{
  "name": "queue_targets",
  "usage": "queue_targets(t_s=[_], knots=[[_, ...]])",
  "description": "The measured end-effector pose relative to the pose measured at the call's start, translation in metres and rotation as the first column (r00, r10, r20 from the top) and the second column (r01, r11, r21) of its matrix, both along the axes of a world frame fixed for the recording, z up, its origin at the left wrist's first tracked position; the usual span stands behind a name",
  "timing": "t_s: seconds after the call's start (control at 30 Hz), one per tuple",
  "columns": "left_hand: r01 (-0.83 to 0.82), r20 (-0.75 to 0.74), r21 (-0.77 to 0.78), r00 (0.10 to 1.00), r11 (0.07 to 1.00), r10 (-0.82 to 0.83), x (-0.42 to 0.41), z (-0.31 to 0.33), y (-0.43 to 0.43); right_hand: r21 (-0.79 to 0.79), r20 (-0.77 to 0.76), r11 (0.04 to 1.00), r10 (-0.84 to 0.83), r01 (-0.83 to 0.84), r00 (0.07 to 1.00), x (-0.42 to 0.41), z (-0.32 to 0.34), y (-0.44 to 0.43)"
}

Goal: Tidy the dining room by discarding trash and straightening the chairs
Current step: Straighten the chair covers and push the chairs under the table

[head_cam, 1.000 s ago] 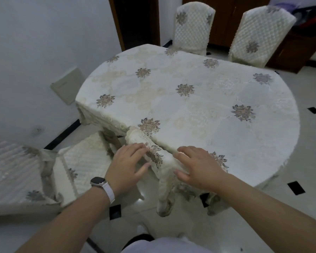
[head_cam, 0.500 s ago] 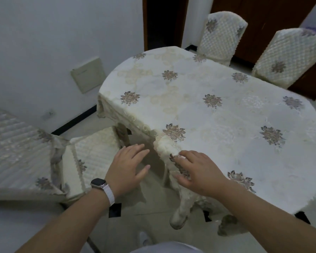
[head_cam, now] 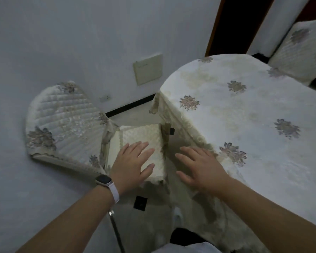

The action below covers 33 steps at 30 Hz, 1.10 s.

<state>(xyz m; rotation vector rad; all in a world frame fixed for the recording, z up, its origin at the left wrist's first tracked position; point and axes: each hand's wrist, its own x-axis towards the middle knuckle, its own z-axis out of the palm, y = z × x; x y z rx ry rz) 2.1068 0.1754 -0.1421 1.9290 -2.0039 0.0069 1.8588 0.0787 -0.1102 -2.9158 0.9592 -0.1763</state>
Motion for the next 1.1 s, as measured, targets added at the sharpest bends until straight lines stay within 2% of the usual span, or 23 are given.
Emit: queue_targets(t_s=[0.13, 0.53, 0.77, 0.97, 1.1], knots=[[-0.093, 0.026, 0.036, 0.995, 0.995, 0.092, 0.035, -0.004, 0.004, 0.064, -0.012, 0.992, 0.111, -0.110, 0.994, 0.045, -0.006, -0.028], [-0.441, 0.148, 0.031, 0.889, 0.897, 0.433, 0.135, 0.022, 0.000, 0.047, 0.129, 0.908, 0.408, -0.417, 0.904, 0.192, -0.012, -0.107], [-0.668, 0.151, -0.006, 0.735, 0.744, 0.661, 0.183, 0.029, 0.024, 0.087, 0.102, 0.824, 0.551, -0.559, 0.828, 0.266, -0.015, -0.119], [-0.808, 0.027, -0.006, 0.589, 0.590, 0.807, 0.237, 0.022, 0.038, 0.130, 0.099, 0.760, 0.629, -0.637, 0.771, 0.334, -0.017, -0.108], [-0.864, -0.053, 0.019, 0.502, 0.503, 0.863, 0.270, 0.010, 0.033, 0.125, 0.063, 0.768, 0.625, -0.628, 0.778, 0.381, -0.016, -0.099]])
